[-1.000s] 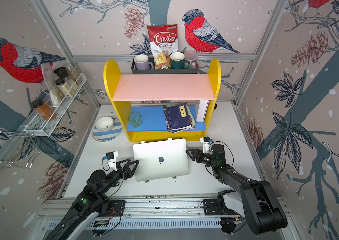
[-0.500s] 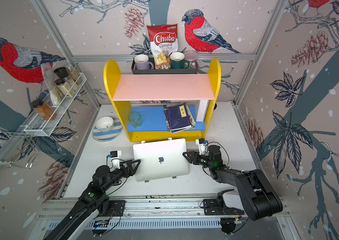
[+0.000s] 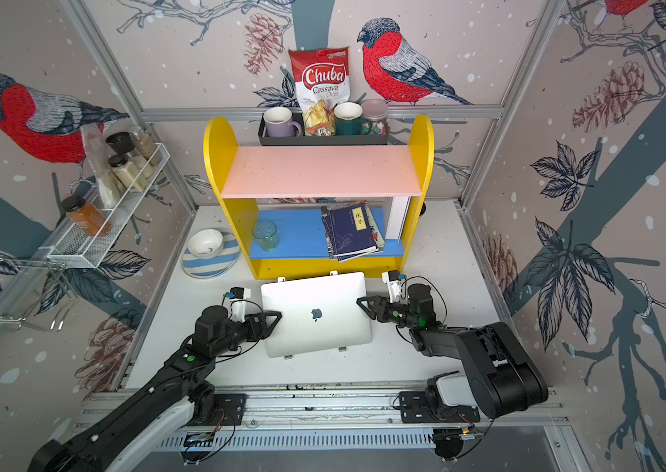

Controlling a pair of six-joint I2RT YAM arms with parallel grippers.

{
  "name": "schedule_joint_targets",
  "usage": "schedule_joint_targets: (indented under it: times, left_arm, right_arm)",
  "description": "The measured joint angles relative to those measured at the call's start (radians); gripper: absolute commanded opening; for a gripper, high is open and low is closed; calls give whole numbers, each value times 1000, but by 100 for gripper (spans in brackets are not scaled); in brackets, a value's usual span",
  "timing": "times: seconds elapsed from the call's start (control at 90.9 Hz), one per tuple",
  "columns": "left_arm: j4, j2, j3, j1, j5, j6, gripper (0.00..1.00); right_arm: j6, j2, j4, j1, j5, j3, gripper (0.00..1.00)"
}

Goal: Close the laptop lid and set it aside
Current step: Pick up the laptop from the computer stand.

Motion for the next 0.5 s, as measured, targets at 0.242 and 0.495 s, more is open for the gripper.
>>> schedule_joint_targets:
  times: [0.242,0.495]
  left_arm:
    - [143,108,0,1,51,-20,73]
    - [157,35,2,1,54,-20,73]
  right_arm:
    - [0,4,5,0,-10,2,44]
    - [6,32,35,0,-38,10,41]
